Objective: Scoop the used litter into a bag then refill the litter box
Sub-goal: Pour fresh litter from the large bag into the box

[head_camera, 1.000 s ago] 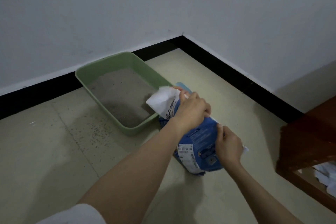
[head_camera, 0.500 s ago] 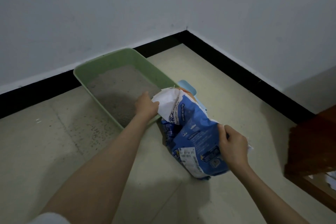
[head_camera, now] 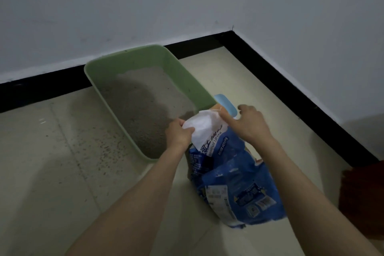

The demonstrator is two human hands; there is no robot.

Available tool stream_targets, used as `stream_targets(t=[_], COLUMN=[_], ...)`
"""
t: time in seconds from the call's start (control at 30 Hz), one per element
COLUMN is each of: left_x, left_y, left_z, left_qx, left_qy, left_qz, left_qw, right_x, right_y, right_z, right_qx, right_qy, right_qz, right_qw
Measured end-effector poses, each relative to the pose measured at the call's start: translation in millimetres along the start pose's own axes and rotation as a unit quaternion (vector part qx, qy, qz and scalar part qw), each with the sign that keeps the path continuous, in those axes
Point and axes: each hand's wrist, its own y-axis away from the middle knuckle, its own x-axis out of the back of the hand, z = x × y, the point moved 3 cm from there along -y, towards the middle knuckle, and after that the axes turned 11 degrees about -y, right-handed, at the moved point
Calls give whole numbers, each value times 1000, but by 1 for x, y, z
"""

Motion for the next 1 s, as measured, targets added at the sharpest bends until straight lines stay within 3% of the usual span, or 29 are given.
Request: stream_targets(t=[0.1, 0.27, 0.4, 0.53, 0.77, 0.9, 1.0], left_x=[-2, -6, -9, -20, -12, 7, 15], left_y=[-5, -6, 2, 21, 43, 46, 53], left_z=[-3, -5, 7, 20, 22, 23, 26], left_qx=[5, -14, -78, -160, -236, -254, -246], left_qy=[1, -17, -50, -100, -138, -162, -183], left_qz=[-4, -33, -36, -48, -60, -20, -52], left_qw=[1000, 999, 995, 981, 960, 953, 951], right_x=[-44, -52, -36, -11, 8, 14, 22], right_y=[-35, -31, -9, 20, 77, 100, 114], right_z=[-11, -10, 9, 29, 62, 70, 76], right_qx=[-71, -64, -53, -55, -88, -68, -60], right_qy=[25, 49, -67, -196, -411, -475, -492], right_qz=[-87, 14, 111, 157, 144, 146, 151], right_qw=[993, 997, 990, 966, 896, 865, 855])
